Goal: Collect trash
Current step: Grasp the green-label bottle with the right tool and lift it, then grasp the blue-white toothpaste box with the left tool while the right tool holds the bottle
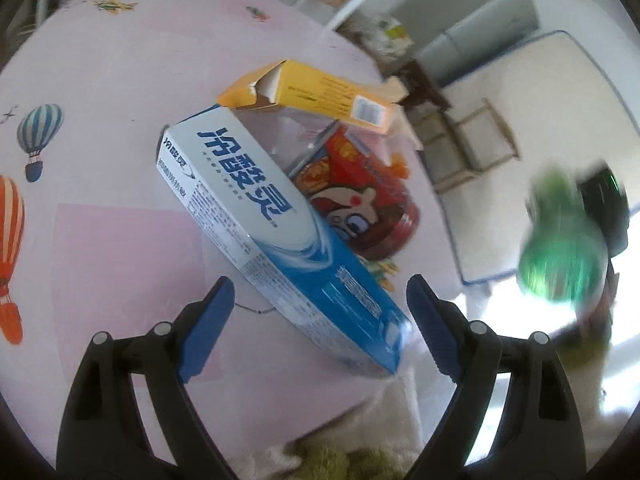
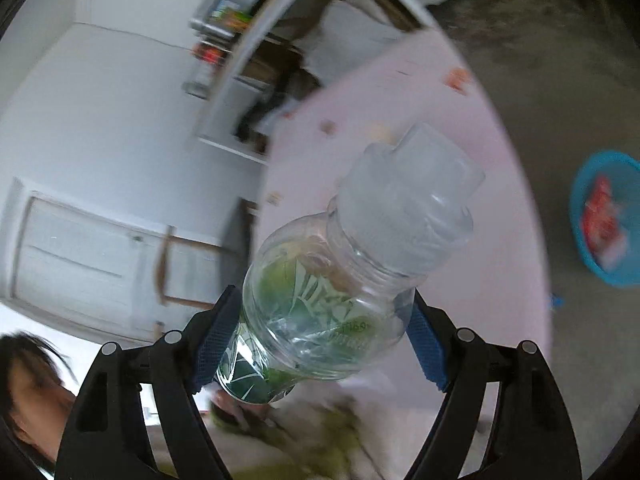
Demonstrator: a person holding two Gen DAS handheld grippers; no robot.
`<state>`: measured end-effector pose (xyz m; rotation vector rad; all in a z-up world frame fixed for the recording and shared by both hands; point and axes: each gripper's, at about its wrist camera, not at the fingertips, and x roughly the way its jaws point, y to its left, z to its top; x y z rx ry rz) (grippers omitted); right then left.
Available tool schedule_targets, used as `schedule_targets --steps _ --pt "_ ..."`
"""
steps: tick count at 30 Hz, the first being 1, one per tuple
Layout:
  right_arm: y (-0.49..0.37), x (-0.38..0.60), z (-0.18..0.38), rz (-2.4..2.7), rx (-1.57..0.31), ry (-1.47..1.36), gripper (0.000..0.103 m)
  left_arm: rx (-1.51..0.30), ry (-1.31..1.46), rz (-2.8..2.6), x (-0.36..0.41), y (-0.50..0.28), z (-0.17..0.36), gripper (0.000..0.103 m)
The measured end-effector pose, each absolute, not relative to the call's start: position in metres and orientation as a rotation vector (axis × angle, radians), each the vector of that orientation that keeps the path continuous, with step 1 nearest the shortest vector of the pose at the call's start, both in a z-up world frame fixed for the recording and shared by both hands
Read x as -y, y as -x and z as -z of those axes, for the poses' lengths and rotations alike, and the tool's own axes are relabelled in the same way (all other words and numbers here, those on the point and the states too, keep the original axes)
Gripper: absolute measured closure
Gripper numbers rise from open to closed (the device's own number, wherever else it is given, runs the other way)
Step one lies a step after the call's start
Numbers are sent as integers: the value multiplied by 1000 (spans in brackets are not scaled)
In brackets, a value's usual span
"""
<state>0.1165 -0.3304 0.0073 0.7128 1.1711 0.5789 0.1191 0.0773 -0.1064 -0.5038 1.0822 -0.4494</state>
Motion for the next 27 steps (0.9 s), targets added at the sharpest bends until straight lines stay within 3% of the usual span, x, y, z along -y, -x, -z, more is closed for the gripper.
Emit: schedule_targets --steps 7,15,27 --pt "-87 315 41 -389 -1273 -455 25 -1112 426 263 -48 -134 111 19" --pt "-107 260 49 -300 -1173 -211 26 -1039 332 175 -65 -123 108 19" --pt "-88 247 82 -323 -1126 -384 26 -1040 320 134 -115 -99 97 19"
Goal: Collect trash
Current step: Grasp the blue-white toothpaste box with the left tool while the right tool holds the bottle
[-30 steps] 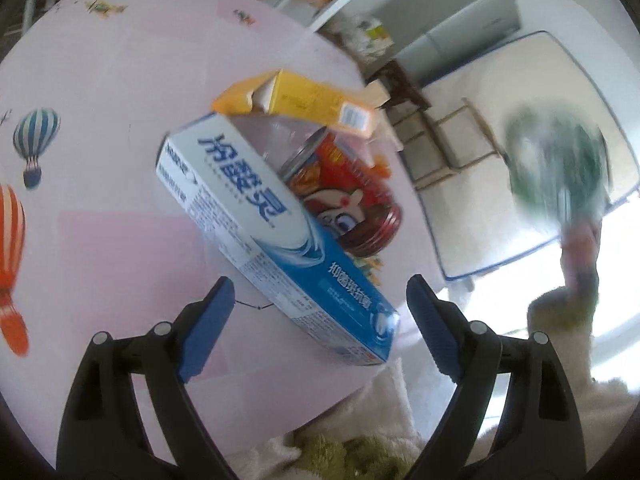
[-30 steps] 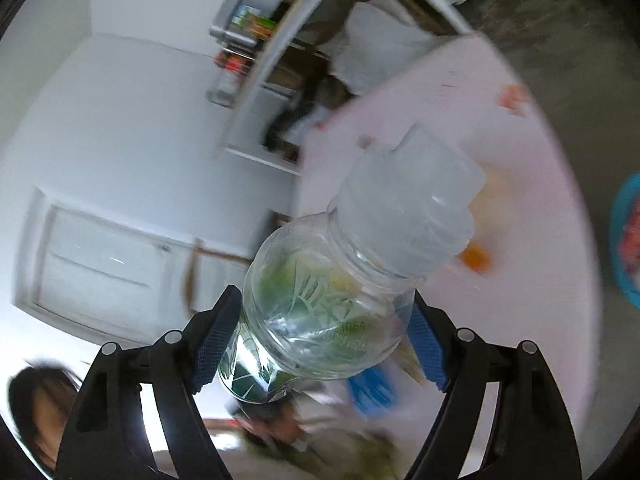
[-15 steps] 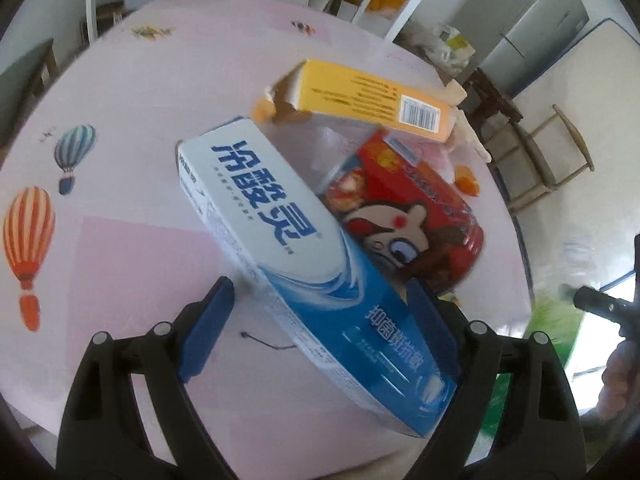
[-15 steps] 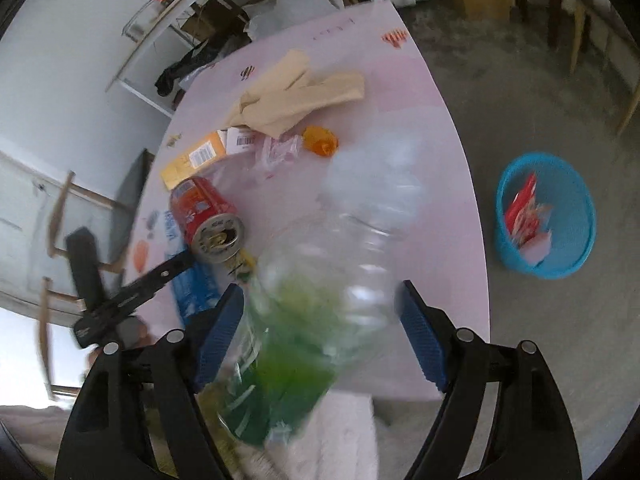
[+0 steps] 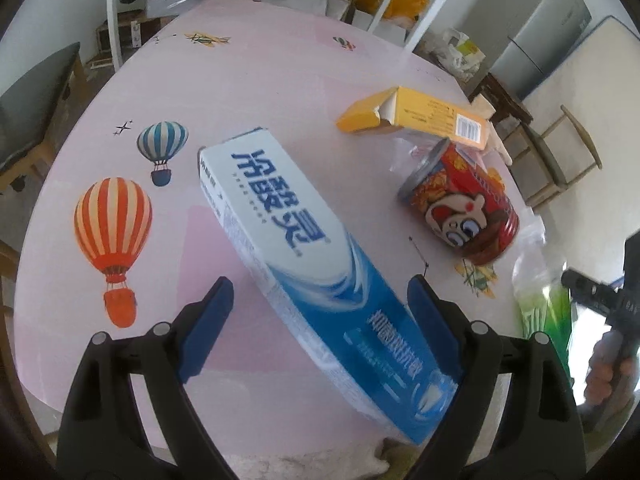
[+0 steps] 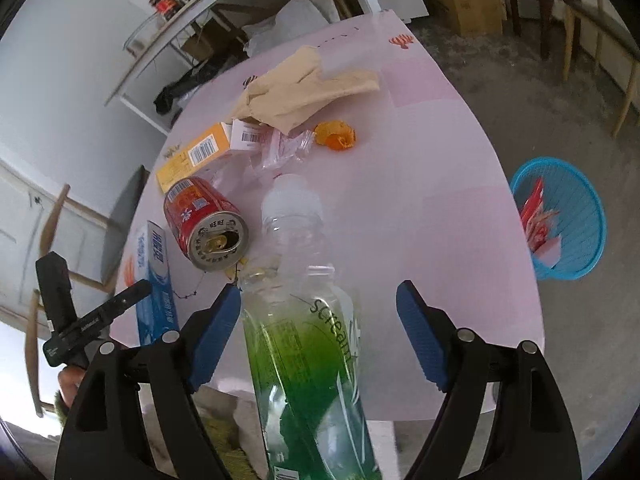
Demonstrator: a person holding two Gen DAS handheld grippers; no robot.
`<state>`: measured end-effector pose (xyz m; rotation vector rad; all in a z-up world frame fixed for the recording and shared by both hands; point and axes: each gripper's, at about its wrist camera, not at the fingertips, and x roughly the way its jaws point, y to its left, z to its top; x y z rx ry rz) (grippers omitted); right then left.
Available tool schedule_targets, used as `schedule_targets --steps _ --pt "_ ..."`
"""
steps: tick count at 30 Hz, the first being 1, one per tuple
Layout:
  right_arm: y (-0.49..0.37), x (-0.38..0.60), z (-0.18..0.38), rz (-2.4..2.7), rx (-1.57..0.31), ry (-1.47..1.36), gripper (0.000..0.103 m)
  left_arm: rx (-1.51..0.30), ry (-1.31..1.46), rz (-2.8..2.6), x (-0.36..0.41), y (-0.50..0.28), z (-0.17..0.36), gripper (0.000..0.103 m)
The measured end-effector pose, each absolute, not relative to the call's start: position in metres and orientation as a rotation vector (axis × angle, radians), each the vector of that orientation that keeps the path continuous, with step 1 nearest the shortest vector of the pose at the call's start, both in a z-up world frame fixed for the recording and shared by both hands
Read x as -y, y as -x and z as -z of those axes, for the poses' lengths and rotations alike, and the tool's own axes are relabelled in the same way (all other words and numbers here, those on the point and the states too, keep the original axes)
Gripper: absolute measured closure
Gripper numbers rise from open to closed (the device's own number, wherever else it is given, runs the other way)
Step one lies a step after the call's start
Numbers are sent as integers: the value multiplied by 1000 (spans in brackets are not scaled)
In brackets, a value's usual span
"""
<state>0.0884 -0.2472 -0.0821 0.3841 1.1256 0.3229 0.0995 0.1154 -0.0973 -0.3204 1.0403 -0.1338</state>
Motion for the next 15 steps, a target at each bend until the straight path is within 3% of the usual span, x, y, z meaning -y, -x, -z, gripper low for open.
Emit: schedule_targets --steps 4,9,15 --pt "-85 245 84 -320 -1119 -396 26 -1038 278 89 -106 -112 105 19" --pt "-76 248 79 -296 -1105 -375 26 -984 131 217 -97 -103 97 40" --pt "-74 252 82 -309 -1121 -411 25 -976 -95 223 -89 -93 87 38"
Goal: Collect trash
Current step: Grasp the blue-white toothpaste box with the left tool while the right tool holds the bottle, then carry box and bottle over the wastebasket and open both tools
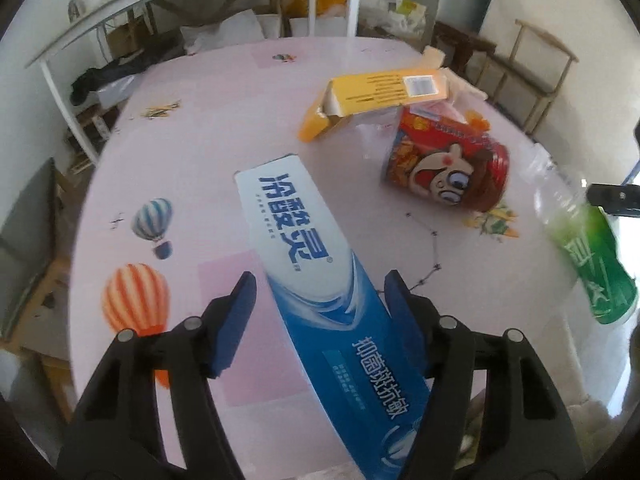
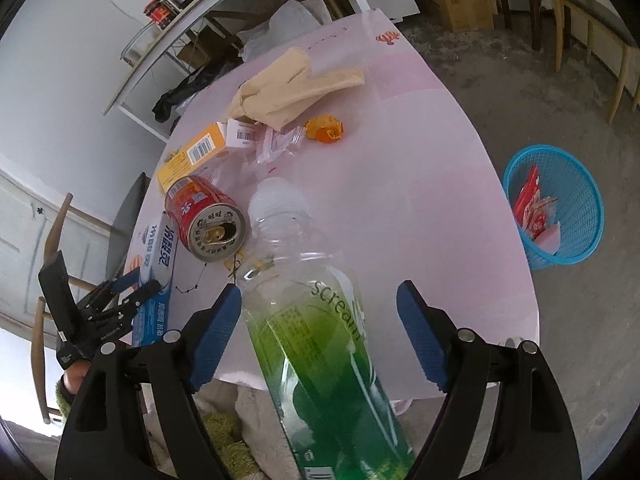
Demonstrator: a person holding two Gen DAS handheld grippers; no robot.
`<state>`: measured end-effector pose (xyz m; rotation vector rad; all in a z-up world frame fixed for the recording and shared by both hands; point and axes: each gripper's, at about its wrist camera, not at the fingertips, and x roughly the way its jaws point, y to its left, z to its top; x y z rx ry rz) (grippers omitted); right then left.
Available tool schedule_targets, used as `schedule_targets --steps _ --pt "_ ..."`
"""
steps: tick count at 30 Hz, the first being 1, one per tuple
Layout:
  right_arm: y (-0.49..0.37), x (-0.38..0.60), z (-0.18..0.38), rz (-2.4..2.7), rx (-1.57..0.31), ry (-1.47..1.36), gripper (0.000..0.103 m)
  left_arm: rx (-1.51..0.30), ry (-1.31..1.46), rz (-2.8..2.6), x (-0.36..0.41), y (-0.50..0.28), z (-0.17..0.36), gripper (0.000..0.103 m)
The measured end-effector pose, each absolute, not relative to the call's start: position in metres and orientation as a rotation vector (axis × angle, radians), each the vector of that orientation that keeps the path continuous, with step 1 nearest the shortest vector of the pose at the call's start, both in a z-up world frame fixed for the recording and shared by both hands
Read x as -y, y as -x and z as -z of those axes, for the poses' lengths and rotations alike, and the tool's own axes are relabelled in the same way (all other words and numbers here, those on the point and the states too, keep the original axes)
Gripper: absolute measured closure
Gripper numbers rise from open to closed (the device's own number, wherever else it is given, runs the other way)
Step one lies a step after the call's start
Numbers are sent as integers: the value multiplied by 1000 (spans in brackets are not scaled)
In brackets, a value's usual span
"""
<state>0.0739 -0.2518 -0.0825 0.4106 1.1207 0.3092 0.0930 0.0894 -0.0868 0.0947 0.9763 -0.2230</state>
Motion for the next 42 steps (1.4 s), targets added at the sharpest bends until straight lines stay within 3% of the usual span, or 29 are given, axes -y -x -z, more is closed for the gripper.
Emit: schedule_targets --steps 4,7,16,18,22,32,42 --pt "-71 238 85 -314 -1128 -365 22 -1005 -36 162 -96 -104 86 37" --pt "-70 227 85 -317 -1132 -302 22 -1014 -29 145 -99 -108 86 48" --pt "-65 203 91 -324 -1163 -165 22 -999 -1 144 -105 -104 85 55" --pt "-64 201 93 -321 -1163 -153 30 -996 8 152 -107 -102 85 56" --pt "-61 202 93 -311 -1147 -165 33 -979 9 159 -109 -91 82 57" --pt "-46 221 95 -315 -1125 -300 34 -929 26 235 -100 -63 60 57" --pt "-20 277 83 -346 -1004 -588 34 -813 2 486 -38 -57 6 57"
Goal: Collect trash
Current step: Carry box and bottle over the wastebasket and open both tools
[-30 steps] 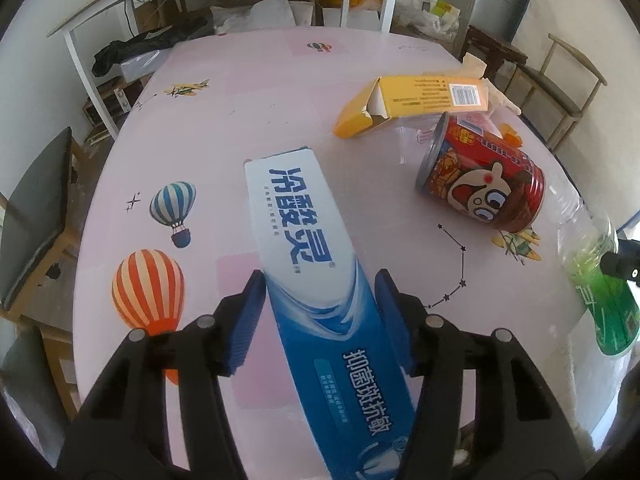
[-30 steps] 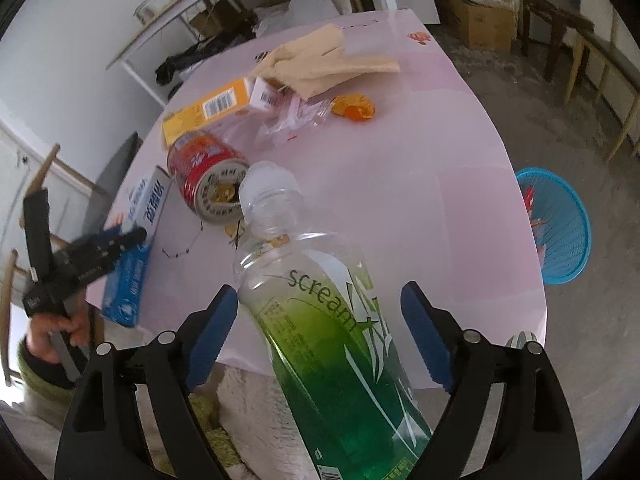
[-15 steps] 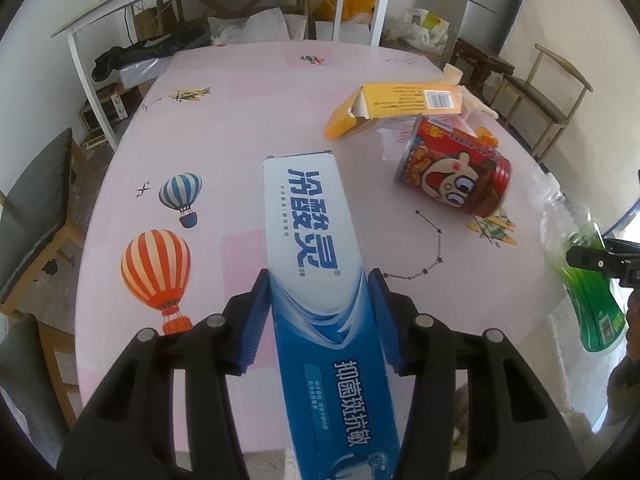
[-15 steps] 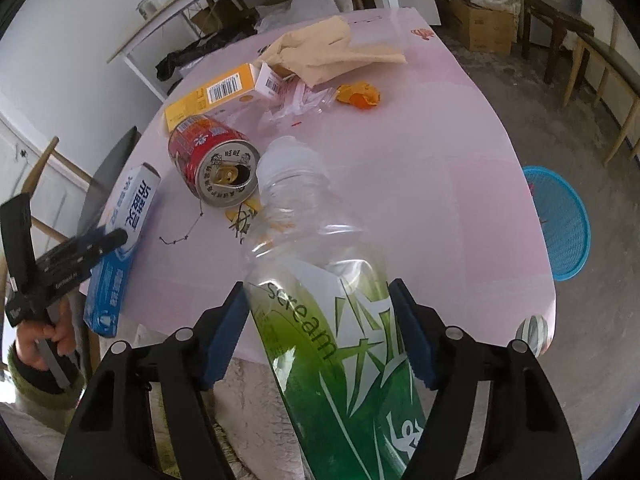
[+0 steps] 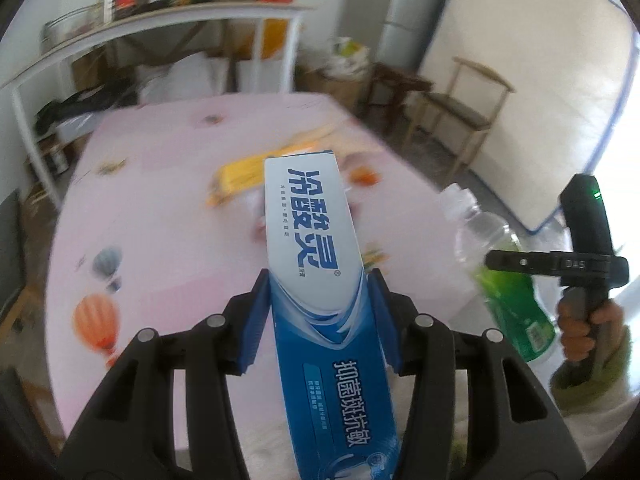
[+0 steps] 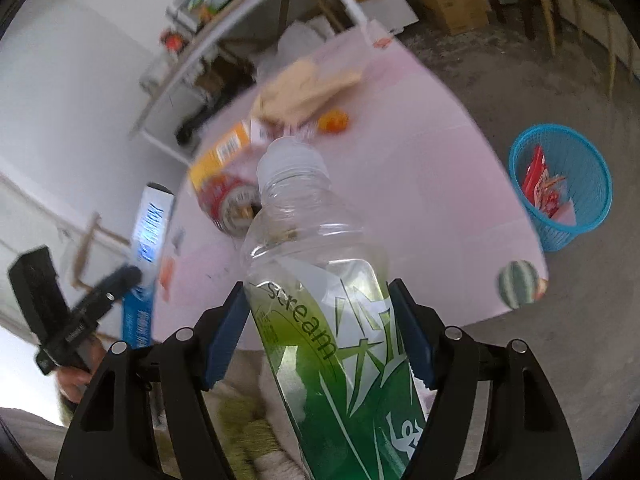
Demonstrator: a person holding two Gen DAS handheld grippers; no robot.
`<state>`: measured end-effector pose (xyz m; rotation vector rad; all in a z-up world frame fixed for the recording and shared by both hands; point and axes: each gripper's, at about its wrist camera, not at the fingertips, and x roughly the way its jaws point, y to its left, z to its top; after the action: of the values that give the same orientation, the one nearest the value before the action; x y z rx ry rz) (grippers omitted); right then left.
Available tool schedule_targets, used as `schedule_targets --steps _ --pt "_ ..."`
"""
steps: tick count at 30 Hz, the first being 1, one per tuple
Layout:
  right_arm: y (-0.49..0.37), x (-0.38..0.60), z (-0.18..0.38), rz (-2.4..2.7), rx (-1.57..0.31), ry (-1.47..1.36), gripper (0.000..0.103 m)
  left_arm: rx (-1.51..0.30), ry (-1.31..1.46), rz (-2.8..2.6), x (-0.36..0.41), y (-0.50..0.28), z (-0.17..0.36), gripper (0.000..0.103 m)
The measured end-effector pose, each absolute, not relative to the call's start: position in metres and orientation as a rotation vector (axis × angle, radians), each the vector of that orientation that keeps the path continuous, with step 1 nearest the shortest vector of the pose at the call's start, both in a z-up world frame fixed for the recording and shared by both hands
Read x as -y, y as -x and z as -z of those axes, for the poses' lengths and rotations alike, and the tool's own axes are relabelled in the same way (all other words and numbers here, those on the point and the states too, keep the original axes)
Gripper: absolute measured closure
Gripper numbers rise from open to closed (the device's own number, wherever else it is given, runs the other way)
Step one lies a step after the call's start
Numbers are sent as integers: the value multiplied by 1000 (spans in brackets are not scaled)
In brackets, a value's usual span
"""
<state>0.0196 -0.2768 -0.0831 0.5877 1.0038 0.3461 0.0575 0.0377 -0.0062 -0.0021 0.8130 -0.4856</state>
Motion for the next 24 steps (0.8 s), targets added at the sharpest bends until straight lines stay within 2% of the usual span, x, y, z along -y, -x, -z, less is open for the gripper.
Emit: schedule_targets --steps 7,11,21,23,24 --pt "8 369 76 -213 -838 -847 34 -798 -30 724 52 -94 -20 57" --pt "20 434 99 -96 -774 -1040 34 -864 -56 844 123 -128 -16 57" --pt "-30 520 201 15 -871 -1337 34 -1124 -204 891 295 -211 55 56" --pt "-50 534 215 47 -894 -1347 33 -1143 -218 870 319 -226 67 55" --pt "-63 543 222 62 -905 -1340 29 -1146 -208 868 330 -233 73 55"
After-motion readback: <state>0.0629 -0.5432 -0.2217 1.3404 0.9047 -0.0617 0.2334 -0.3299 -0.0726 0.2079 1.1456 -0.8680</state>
